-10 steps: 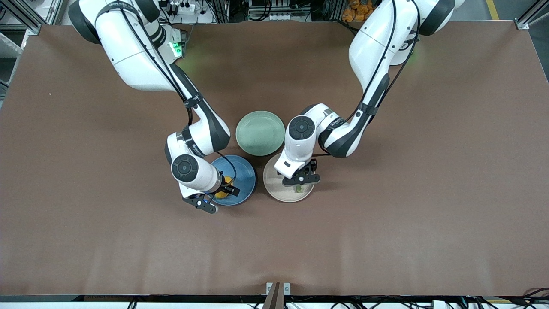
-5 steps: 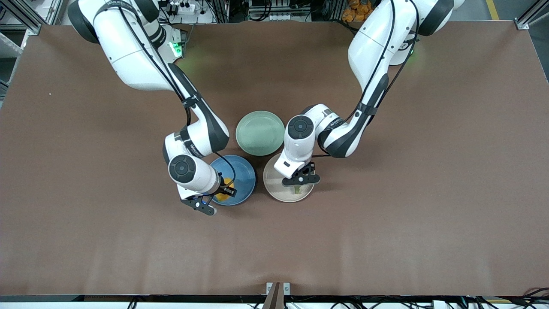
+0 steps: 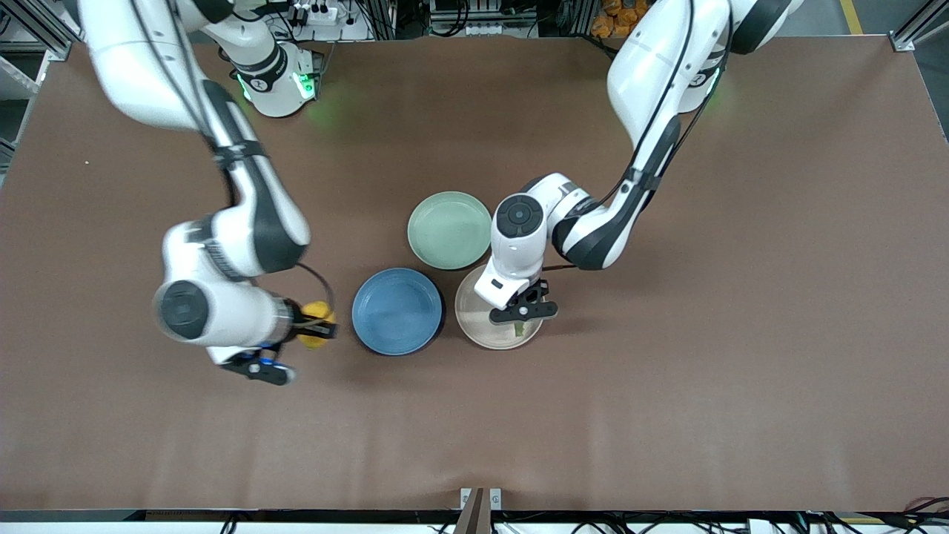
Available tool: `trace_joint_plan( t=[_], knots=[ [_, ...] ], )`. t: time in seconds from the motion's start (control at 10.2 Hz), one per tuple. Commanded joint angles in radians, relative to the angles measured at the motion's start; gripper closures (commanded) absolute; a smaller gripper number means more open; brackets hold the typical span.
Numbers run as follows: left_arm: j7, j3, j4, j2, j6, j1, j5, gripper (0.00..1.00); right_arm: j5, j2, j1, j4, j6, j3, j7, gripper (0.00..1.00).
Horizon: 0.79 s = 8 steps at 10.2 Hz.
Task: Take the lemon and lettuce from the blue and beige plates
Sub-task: 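Lift the lemon with the right gripper while the left gripper lifts the lettuce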
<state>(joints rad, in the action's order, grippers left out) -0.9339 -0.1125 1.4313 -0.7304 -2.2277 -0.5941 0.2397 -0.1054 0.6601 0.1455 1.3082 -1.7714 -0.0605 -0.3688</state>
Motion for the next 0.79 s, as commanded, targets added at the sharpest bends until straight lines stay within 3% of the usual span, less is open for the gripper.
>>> trace_joint_plan(
  t=[0.0, 0.2, 0.39, 0.49, 0.69],
  knots=[
    [-0.010, 0.004, 0.035, 0.175, 0.127, 0.054, 0.035, 1.00, -0.017, -0.030, -0.140, 0.072, 0.047, -0.002, 0.277, 0.93],
    [0.105, -0.009, 0.040, 0.265, 0.231, 0.146, 0.010, 1.00, -0.017, -0.027, -0.185, 0.133, -0.014, 0.043, 0.416, 0.91],
    [0.321, -0.006, 0.043, 0.324, 0.368, 0.216, 0.007, 1.00, -0.017, -0.028, -0.199, 0.266, -0.208, 0.044, 0.422, 0.90],
    [0.416, -0.009, 0.047, 0.336, 0.411, 0.274, 0.007, 1.00, -0.017, -0.028, -0.199, 0.282, -0.236, 0.045, 0.422, 0.89],
    [0.544, -0.010, 0.105, 0.332, 0.407, 0.371, 0.004, 1.00, -0.017, -0.017, -0.192, 0.321, -0.288, 0.045, 0.422, 0.86]
  ],
)
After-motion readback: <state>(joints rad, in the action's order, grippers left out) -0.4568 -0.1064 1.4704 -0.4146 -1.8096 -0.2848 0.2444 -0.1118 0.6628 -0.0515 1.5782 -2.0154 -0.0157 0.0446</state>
